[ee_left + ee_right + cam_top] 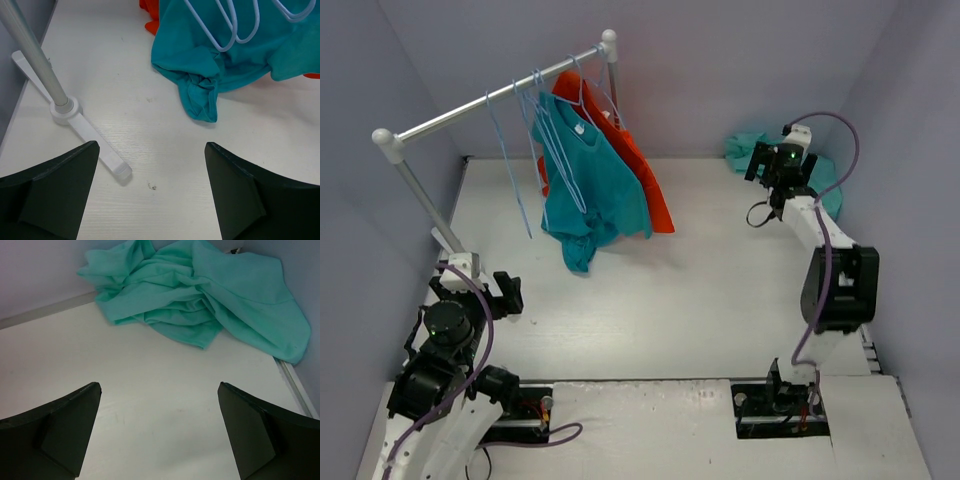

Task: Place the t-shirt on the hanger
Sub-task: Pick up the T-shirt at the corner of the board.

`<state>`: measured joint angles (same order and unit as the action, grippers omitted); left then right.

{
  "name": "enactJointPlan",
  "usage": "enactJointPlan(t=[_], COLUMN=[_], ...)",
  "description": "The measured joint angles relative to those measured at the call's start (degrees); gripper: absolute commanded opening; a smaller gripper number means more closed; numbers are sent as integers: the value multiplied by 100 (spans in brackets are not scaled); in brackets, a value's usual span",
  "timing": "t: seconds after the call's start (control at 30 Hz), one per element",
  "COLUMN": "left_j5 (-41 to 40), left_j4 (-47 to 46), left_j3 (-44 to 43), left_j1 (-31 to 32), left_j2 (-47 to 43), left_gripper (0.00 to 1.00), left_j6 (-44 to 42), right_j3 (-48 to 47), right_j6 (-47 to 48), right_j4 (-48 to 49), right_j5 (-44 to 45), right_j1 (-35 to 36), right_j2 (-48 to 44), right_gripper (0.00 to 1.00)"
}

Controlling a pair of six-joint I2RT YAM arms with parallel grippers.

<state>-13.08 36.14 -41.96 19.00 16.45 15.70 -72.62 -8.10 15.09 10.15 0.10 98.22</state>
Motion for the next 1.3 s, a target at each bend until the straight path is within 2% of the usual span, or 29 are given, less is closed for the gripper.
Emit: enactJointPlan(t=[0.23, 0.3, 0.57, 0.77, 1.03, 1.27, 1.3], left_j5=[-1, -4, -4, -4, -4, -7, -7], left_j4=[-48, -49, -50, -50, -52, -52, -50], left_j3=[51, 51, 51, 51, 51, 51, 51], left_j1=[2, 1, 0, 0, 0, -3, -4], left_j2=[2, 4, 126, 192, 195, 194, 192], left_gripper=[83, 87, 91, 91, 92, 92, 92], left_j6=[-4, -4, -23, -26, -27, -29, -31], right_j3=[-1382, -1758, -2896, -3122, -3341, -3713, -3720], right_j6=[142, 207, 478, 468, 463, 177, 133], right_j4=[54, 88, 8, -105, -273, -613, -620], right_j5=[-413, -531, -714, -773, -768, -926, -975], right_j1=[-478, -601, -823, -832, -843, -968, -999], right_j2=[1821, 2238, 3574, 4089, 4136, 4334, 4338], right_gripper=[100, 100, 100, 95, 75, 45, 44])
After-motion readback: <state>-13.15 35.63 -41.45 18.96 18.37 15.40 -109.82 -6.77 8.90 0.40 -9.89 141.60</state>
